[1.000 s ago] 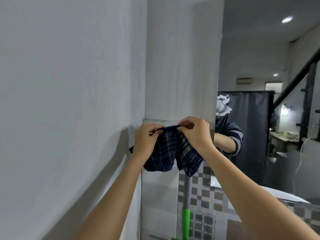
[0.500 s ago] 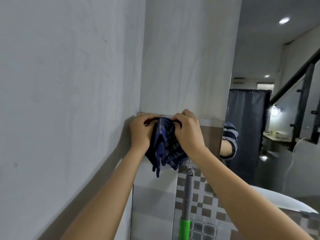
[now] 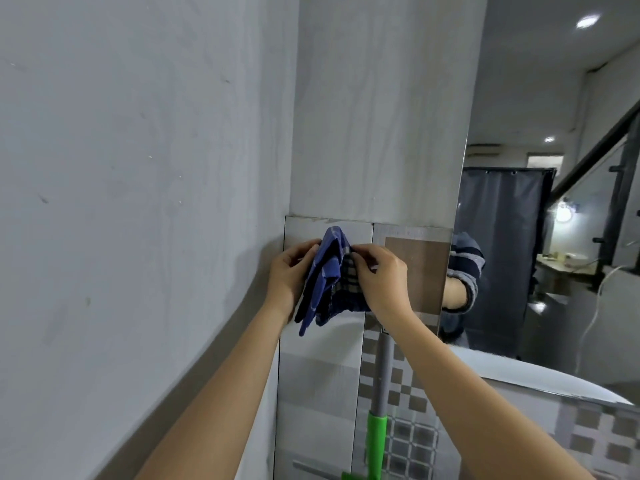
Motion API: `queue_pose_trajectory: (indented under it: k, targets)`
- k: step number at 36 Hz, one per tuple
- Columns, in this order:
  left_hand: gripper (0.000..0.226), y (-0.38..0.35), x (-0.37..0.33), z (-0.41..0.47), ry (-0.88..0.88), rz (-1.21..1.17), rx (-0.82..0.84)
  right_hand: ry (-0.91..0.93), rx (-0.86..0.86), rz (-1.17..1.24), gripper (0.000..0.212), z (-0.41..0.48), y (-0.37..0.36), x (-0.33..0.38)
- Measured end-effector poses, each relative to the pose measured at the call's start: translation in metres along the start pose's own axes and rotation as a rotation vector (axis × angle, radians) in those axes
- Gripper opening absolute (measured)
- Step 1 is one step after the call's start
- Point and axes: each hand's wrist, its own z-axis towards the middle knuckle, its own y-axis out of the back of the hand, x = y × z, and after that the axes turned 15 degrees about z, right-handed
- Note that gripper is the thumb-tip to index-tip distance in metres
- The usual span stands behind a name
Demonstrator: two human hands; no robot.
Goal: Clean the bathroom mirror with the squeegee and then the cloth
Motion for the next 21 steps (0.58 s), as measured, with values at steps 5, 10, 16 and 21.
queue_pose_trajectory:
  k: [5, 10, 16, 21]
  targets:
    - [0.017, 0.003, 0.002, -0.007, 0.041, -0.066, 0.052, -0.007, 0.011, 0.01, 0.019, -0.002, 0.003, 0.001]
    - [0.019, 0.01, 0.004, -0.005, -0.021, -0.03, 0.074, -0.039, 0.032, -0.03, 0.02, -0.004, 0.008, 0.002]
    - [0.021, 0.012, -0.003, -0.002, 0.048, 0.018, 0.031, -0.078, 0.059, -0.105, 0.021, -0.006, 0.013, 0.007]
    - [0.023, 0.015, -0.021, -0.011, 0.031, 0.201, 0.007, -0.179, 0.114, -0.166, 0.031, -0.008, 0.021, 0.018]
